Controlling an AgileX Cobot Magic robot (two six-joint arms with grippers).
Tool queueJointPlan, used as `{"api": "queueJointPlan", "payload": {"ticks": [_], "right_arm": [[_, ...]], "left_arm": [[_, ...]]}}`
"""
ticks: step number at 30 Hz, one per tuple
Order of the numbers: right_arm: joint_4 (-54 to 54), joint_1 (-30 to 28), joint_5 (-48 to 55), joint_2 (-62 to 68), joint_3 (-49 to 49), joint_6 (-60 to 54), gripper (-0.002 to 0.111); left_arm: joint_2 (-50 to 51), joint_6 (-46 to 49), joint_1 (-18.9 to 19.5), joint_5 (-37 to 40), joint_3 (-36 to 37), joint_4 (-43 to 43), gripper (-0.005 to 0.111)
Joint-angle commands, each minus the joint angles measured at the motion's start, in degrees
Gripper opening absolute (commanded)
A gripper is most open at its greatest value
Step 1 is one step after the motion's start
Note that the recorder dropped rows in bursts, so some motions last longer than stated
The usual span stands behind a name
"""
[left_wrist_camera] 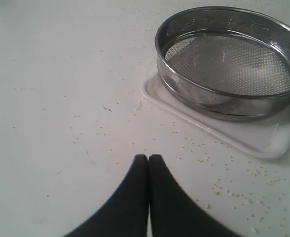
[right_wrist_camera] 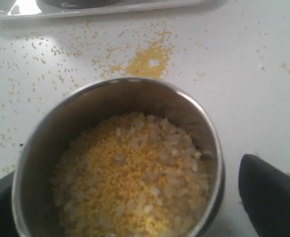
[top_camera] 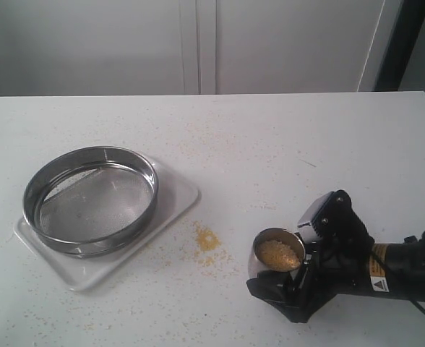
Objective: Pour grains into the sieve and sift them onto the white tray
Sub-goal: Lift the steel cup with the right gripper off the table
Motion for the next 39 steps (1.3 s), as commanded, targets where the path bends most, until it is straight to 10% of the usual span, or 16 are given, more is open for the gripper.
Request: {"api": "queueJointPlan", "payload": {"ticks": [1, 8, 15, 39], "right_arm": [[1.51, 0.14, 0.04, 0.91, 0.22, -1.94, 0.091], [2.22, 0.14, 0.04, 2.46, 0.22, -2.50, 0.080], [1.15, 0.14, 0.16, 3.34, 0.22, -2.37, 0.001], [0.31, 0.73, 3.94, -9.13, 0.01, 7.08, 0.000]], "left_arm": [[-0.23, 0.00, 0.07, -0.08, 0.25, -0.36, 0.000], [-0.23, 0.00, 0.07, -0.08, 0.25, -0.36, 0.000], [-0.23, 0.00, 0.07, -0.08, 0.25, -0.36, 0.000], [-0.23, 0.00, 0.07, -0.08, 0.25, -0.36, 0.000]]}}
